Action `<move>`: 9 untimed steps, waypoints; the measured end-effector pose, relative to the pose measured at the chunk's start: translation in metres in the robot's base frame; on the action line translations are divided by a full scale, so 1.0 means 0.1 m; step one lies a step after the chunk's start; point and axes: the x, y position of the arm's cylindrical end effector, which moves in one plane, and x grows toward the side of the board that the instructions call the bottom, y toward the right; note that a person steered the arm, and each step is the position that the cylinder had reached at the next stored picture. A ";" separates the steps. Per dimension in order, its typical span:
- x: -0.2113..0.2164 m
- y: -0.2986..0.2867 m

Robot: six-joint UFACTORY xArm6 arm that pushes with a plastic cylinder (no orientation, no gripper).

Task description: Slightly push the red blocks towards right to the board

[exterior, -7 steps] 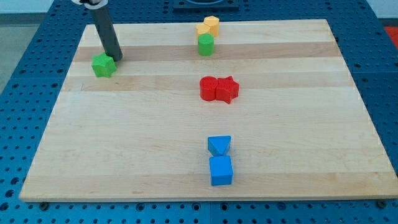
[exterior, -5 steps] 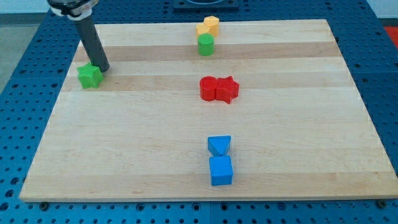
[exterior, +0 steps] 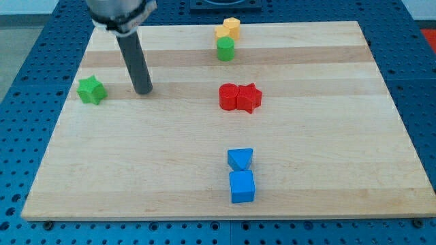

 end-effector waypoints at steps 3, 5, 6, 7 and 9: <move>0.27 0.84; 0.11 1.39; 0.14 1.17; -0.18 0.97; -0.47 1.45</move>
